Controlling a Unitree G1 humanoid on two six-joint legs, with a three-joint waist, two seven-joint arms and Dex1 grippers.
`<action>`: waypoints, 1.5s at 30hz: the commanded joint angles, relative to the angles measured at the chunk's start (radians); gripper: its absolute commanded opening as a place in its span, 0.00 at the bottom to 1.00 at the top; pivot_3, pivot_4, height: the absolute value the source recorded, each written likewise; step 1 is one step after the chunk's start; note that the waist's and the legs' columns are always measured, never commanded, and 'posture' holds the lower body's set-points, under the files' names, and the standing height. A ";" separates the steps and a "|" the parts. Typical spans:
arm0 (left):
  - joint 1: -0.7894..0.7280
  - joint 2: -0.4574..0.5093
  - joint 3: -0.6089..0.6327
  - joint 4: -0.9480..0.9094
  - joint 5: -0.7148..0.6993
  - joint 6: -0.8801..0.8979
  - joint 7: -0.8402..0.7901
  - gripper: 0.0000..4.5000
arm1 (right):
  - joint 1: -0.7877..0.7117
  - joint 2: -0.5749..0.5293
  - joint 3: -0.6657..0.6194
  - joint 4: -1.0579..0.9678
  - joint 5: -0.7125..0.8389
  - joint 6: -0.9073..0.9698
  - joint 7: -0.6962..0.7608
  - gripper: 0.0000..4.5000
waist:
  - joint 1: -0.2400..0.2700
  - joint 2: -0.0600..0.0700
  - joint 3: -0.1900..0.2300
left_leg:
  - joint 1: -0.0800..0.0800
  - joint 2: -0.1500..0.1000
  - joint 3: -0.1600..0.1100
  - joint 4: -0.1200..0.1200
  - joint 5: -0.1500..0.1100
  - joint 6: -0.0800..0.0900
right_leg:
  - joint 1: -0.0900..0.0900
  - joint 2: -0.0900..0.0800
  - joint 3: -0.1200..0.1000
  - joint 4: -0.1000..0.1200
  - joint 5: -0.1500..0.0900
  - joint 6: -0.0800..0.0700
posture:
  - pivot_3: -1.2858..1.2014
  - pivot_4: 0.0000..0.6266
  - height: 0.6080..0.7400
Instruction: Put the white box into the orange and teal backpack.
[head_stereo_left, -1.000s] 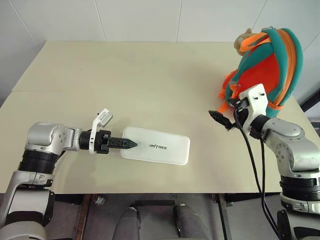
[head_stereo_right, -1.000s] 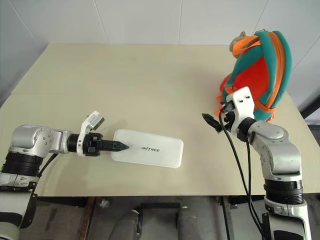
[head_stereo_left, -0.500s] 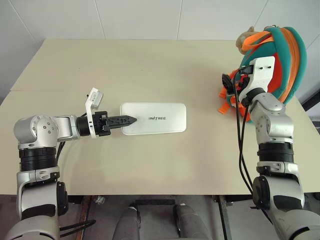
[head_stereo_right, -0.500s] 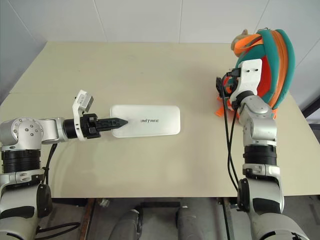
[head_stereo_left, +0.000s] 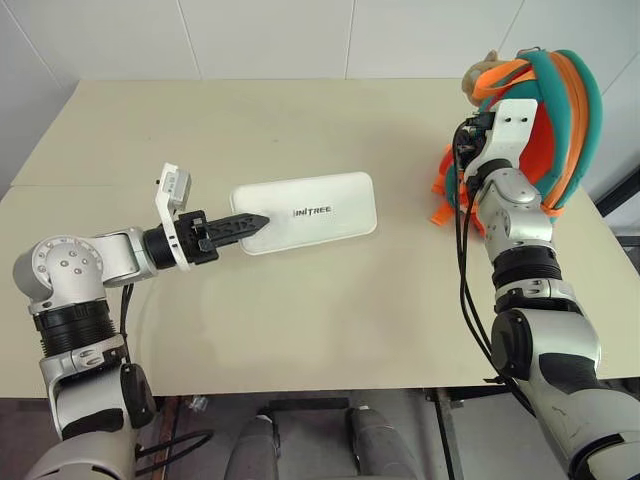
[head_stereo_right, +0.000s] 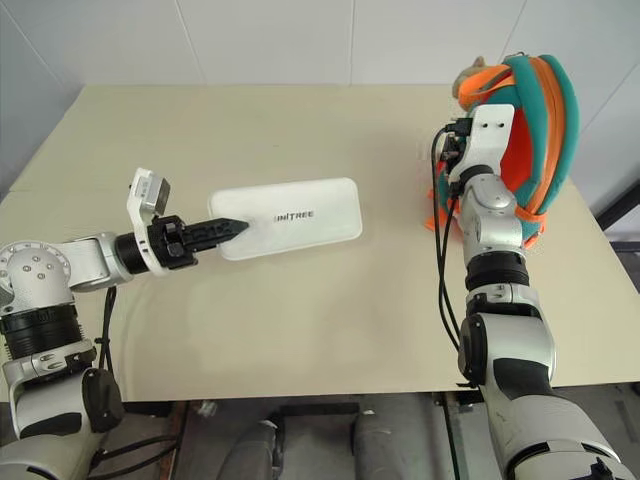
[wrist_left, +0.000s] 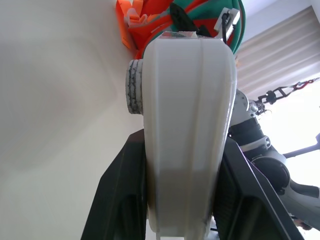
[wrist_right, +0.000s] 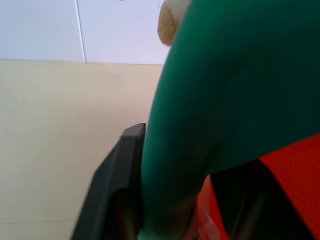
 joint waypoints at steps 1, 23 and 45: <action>-0.017 0.005 0.054 -0.034 -0.044 -0.018 0.015 0.28 | -0.012 -0.007 -0.003 -0.127 0.041 0.022 0.079 0.08 | -0.002 0.000 0.000 | 0.000 0.000 0.000 0.000 0.000 0.000 | 0.000 0.000 0.000 0.000 0.000 0.000 | 0.52 0.24 1.00; -0.190 0.230 -0.033 0.353 0.175 -0.596 -0.109 0.28 | 0.189 -0.156 0.069 -1.181 0.604 0.786 0.587 0.00 | 0.006 0.001 0.001 | -0.001 0.000 0.000 -0.003 0.000 -0.001 | -0.002 0.000 0.000 -0.002 0.000 0.000 | 0.52 0.24 1.00; -0.258 0.337 -0.176 0.439 0.274 -0.768 -0.425 0.28 | 0.246 -0.430 0.007 -1.365 1.085 0.939 0.779 0.00 | 0.016 0.001 0.001 | -0.012 0.001 -0.003 -0.001 -0.001 0.000 | -0.008 0.000 -0.004 -0.005 0.000 0.000 | 0.52 0.24 1.00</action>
